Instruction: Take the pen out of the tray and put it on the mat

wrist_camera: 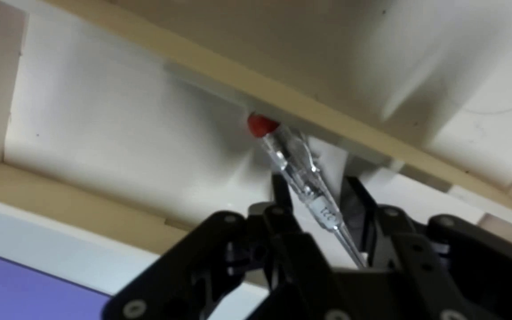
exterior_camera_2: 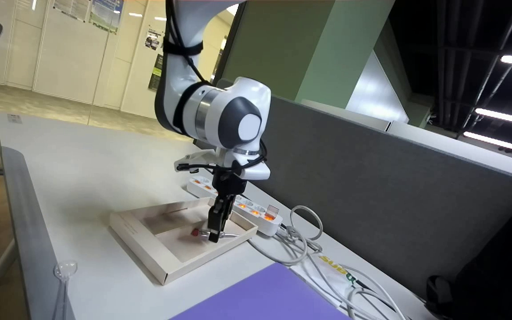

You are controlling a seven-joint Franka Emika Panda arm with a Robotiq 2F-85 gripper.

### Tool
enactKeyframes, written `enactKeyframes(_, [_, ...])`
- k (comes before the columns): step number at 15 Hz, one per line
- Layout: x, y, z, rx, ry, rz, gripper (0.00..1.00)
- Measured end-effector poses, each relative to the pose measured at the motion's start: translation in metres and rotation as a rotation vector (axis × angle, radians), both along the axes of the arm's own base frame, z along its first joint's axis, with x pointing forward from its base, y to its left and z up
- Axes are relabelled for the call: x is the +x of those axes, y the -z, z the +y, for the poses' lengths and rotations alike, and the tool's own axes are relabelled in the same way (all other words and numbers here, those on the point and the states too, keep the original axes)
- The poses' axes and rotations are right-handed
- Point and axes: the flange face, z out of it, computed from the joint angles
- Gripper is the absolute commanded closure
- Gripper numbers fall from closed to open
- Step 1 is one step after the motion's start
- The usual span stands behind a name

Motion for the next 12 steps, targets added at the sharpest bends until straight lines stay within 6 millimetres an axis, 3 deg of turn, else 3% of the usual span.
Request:
enactKeyframes(6, [0.003,-0.005,0.006,-0.006,-0.06,-0.037,0.96])
enactKeyframes(12, [0.01,-0.031,0.015,-0.015,-0.208,-0.092,0.96])
